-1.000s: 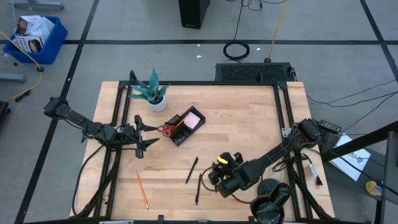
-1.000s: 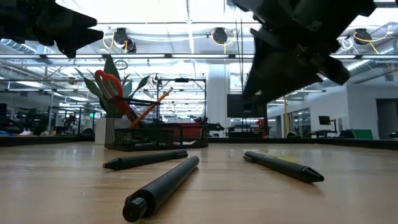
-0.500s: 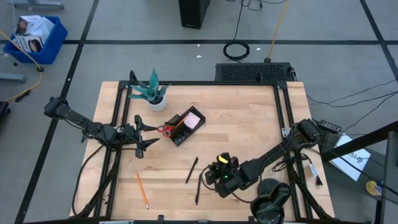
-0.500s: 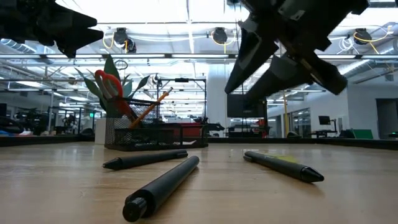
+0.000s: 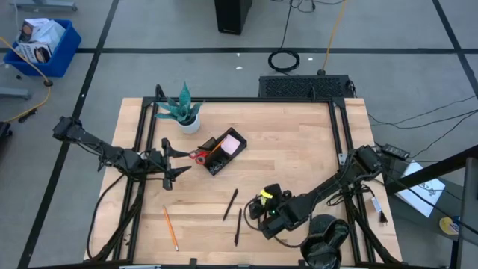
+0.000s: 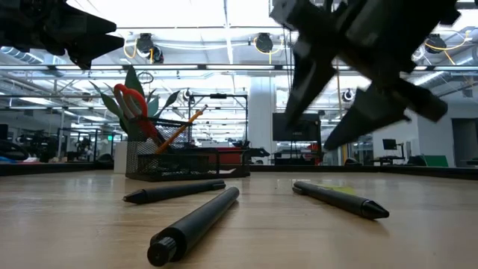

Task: Pick and place office supplies into organizer
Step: Put the green eraser into the black desk organizer

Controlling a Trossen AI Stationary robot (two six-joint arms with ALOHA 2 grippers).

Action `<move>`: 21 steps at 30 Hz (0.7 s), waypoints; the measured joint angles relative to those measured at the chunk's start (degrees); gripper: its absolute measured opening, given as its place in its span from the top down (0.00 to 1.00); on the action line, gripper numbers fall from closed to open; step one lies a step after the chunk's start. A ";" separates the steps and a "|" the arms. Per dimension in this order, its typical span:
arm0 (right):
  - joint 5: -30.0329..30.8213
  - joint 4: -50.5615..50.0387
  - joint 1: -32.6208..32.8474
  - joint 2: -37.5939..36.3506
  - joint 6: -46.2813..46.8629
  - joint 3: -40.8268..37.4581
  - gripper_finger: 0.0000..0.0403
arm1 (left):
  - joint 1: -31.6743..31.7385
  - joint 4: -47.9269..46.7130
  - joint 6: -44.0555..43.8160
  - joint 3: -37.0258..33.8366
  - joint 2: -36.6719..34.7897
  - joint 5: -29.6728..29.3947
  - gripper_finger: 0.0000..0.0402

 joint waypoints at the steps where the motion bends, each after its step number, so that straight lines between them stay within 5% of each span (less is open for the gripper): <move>1: 0.06 -1.15 -0.10 -0.04 0.58 0.58 0.32 | 0.00 -0.32 0.00 0.00 0.00 -0.02 0.44; 9: -5.44 -7.32 -1.62 1.84 4.82 1.64 0.12 | 0.00 0.06 0.00 0.00 0.02 -0.04 0.44; 21: -10.62 -11.93 -3.12 3.39 7.83 1.69 0.09 | 0.00 0.05 0.00 0.00 0.02 -0.04 0.44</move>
